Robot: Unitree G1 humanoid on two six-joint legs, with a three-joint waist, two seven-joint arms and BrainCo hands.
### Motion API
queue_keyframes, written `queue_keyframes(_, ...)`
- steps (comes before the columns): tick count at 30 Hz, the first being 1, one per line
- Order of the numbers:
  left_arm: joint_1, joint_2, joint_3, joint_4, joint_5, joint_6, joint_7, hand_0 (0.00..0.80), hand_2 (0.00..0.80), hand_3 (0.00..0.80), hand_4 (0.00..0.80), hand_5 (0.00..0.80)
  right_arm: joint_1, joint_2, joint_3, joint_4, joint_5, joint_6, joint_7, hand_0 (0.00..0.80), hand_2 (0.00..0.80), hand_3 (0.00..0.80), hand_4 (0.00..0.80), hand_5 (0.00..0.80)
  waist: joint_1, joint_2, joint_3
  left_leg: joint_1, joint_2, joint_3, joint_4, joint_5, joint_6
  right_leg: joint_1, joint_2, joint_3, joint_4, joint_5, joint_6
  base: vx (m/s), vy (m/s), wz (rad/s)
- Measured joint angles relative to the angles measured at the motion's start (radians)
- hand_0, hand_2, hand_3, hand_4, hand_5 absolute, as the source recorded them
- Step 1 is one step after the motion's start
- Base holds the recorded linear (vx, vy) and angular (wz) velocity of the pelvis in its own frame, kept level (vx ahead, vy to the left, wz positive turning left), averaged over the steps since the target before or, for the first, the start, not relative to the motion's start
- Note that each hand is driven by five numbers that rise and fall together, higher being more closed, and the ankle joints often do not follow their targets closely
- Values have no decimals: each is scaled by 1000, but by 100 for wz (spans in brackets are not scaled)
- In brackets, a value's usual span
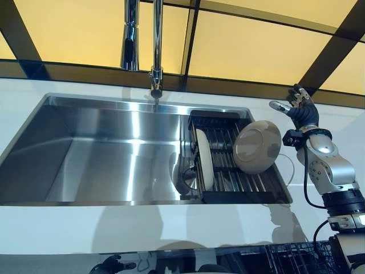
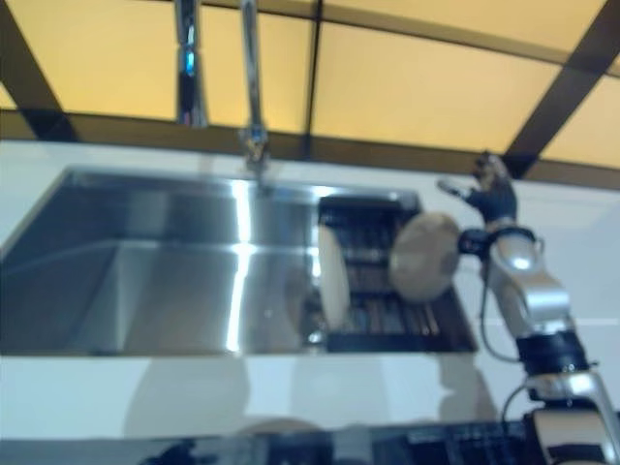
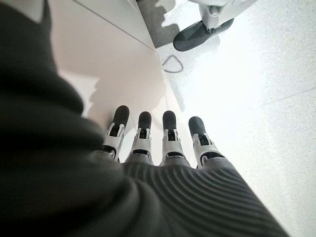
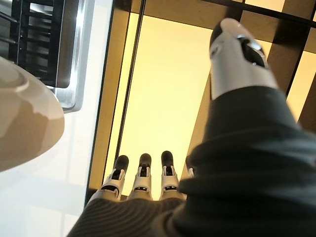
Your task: Take plates into dishwasher
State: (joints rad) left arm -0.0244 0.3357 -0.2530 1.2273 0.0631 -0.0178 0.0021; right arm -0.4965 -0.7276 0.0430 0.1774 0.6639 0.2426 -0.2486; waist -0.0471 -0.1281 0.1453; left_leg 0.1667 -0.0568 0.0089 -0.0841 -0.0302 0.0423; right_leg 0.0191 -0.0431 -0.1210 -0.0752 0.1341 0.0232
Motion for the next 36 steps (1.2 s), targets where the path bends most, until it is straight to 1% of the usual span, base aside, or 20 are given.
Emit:
queue_keyframes(3,-1,1,0,-1,0,1,0,0,0,0,0,0,0,-5,0,25,35,46,25,0,0,0,0,0,-1,-6,4,1,0,0,0,-2,-2,0,0,-1,1,0,0,0,0,0)
queue_keyframes(6,-5,3,0,-2,0,2,0,0,0,0,0,0,0,-32,0,81,61,89,52,0,0,0,0,0,1,-15,15,1,0,0,0,-2,-2,0,0,-1,1,0,1,0,0,0)
queue_keyframes(12,-6,5,-1,-8,0,8,0,0,0,0,0,0,0,-44,1,159,103,153,93,0,0,0,0,0,1,-13,20,1,0,2,0,-2,-2,0,0,-1,0,0,0,0,0,0)
queue_keyframes(23,-9,8,-2,-15,-2,11,0,0,0,0,0,0,-26,-47,3,275,135,199,117,0,0,0,0,0,6,-11,22,3,0,3,0,-2,-2,1,1,-1,1,0,0,0,0,0)
queue_keyframes(34,-8,12,-4,-33,-2,13,0,0,0,0,0,0,-27,-47,3,279,176,208,131,0,0,0,0,0,6,-11,39,3,0,4,0,-2,-2,1,1,-1,1,0,0,0,0,0)
queue_keyframes(36,-8,13,-5,-34,-2,13,-1,0,0,0,0,0,-27,-47,3,278,194,218,132,0,0,0,0,0,6,-11,39,3,0,4,0,-2,-2,1,1,-1,2,0,0,0,0,0)
